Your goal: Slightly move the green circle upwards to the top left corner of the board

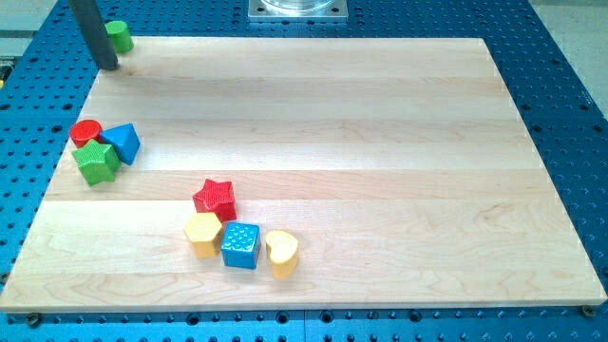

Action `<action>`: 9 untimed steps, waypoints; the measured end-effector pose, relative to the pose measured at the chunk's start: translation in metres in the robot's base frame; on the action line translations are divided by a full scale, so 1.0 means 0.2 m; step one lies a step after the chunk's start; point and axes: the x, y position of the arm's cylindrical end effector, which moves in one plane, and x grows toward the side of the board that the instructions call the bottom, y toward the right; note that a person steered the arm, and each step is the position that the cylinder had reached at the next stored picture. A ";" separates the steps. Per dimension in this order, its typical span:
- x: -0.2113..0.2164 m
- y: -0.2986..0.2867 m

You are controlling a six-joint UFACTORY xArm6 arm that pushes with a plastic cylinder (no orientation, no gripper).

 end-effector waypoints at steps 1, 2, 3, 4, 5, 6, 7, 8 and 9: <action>0.09 -0.07; 0.05 -0.07; -0.05 -0.07; -0.16 -0.07; -0.16 -0.07; -0.17 -0.07; -0.21 -0.07; -0.20 -0.07; -0.19 -0.07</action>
